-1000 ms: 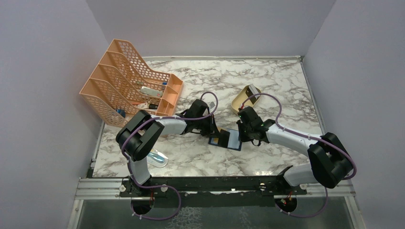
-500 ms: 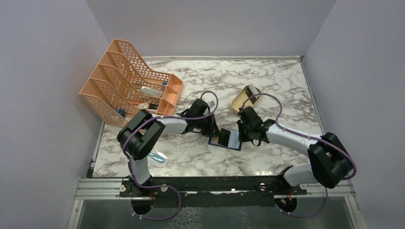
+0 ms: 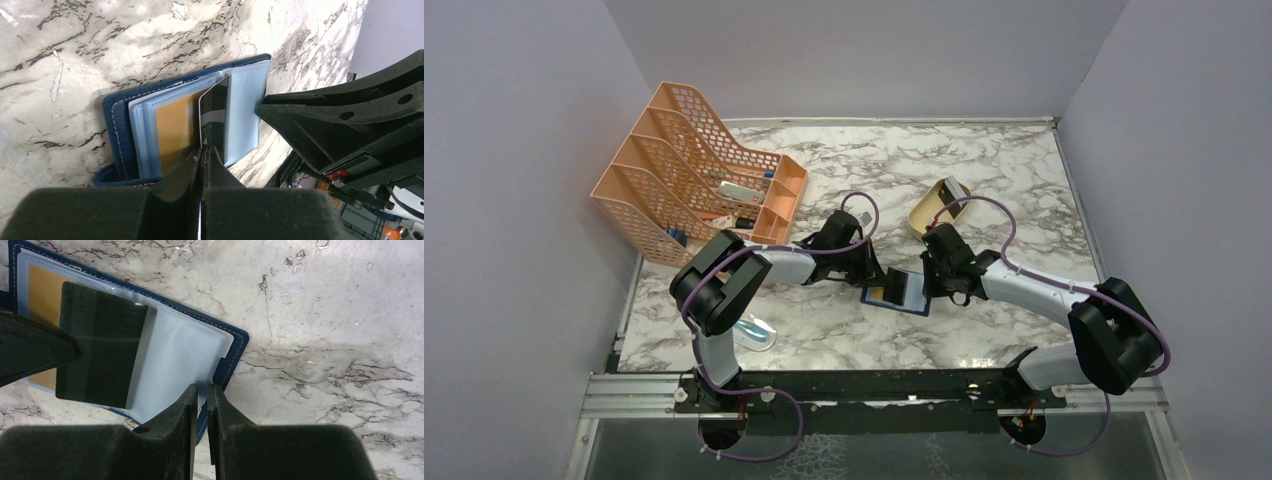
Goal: Put the credit cards into the card holder
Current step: Insert the credit card into the card holder.
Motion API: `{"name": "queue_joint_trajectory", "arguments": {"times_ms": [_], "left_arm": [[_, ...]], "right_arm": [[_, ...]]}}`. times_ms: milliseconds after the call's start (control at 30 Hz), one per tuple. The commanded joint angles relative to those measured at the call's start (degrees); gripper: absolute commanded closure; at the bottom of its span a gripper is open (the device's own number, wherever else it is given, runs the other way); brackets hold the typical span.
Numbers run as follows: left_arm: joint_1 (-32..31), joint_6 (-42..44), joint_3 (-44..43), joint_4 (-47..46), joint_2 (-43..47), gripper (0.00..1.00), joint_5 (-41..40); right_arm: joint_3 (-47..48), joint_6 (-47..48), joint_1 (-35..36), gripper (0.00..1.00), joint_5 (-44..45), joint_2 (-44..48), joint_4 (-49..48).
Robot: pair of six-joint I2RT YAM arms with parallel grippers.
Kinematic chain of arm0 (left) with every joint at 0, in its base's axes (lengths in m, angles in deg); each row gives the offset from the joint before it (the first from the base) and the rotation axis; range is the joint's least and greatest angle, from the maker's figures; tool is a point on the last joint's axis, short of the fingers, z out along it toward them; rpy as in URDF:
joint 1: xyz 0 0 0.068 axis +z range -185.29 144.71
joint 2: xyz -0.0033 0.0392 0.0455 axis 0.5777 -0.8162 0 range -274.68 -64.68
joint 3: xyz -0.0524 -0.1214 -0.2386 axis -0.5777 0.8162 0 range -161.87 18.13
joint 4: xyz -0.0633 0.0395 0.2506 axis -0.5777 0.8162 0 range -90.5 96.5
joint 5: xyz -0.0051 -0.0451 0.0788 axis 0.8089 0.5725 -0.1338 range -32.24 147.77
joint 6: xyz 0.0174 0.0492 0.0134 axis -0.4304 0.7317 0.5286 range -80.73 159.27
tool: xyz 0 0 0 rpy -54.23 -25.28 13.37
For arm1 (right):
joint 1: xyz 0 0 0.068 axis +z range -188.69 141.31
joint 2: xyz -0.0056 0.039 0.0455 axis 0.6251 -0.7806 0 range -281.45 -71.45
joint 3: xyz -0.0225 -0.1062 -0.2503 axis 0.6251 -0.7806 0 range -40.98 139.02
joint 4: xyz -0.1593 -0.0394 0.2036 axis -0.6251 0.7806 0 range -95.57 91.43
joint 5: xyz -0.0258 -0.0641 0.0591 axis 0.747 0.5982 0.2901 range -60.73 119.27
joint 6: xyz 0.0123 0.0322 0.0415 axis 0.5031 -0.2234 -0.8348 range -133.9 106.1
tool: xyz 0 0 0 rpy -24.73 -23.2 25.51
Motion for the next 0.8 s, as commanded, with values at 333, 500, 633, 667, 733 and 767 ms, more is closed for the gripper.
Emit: {"name": "queue_joint_trajectory", "arguments": {"times_ms": [333,500,633,667,733,767], "left_arm": [[-1.3,0.5,1.1,-0.5,-2.5,1.00,-2.4],[-1.6,0.5,0.7,-0.3,-2.5,0.95,-2.2],[-1.9,0.5,0.4,0.0,-2.3,0.83,-2.4],[-2.0,0.5,0.3,0.1,-2.2,0.81,-2.5],[-2.4,0.4,0.1,0.1,-2.2,0.81,-2.8],[-2.6,0.5,0.0,0.1,-2.3,0.84,-2.9]], "right_arm": [[2.0,-2.8,0.1,0.77,0.9,1.9,2.9],[0.8,-3.8,0.1,0.77,0.1,2.2,2.4],[-0.7,-4.8,0.1,0.79,-1.1,2.0,0.7],[-1.0,-4.9,0.1,0.80,-1.6,1.9,0.1],[-1.5,-5.2,0.1,0.82,-2.9,1.5,-1.0],[-1.7,-5.4,0.1,0.82,-3.5,1.2,-1.4]]}}
